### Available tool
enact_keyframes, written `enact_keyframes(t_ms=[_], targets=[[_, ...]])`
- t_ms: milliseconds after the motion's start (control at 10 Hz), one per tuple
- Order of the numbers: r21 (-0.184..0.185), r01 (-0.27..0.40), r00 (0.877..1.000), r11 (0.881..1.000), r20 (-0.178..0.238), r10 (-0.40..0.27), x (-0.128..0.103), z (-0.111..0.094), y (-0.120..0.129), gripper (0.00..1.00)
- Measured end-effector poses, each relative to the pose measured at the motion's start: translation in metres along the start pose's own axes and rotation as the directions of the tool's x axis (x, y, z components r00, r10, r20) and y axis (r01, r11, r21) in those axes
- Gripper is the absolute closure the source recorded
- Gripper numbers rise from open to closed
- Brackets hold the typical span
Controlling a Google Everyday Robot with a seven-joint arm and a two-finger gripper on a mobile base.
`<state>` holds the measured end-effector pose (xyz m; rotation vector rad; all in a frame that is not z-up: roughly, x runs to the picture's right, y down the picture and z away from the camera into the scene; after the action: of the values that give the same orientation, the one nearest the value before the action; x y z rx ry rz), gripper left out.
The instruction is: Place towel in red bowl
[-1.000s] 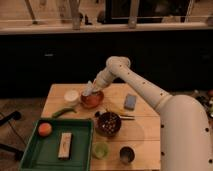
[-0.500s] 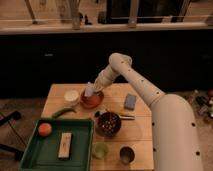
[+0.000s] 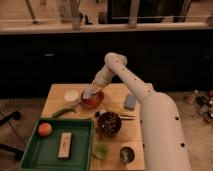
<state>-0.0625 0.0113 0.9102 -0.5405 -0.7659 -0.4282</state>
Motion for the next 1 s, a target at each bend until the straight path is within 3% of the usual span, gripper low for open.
enact_keyframes(t_ms=[700, 1000], targets=[[-0.001, -0.027, 0.999, 1.0, 0.026, 0.027, 0.0048, 0.0025, 0.0034, 0.97], [0.005, -0.044, 0.998, 0.999, 0.044, 0.043, 0.0057, 0.001, 0.0044, 0.67]])
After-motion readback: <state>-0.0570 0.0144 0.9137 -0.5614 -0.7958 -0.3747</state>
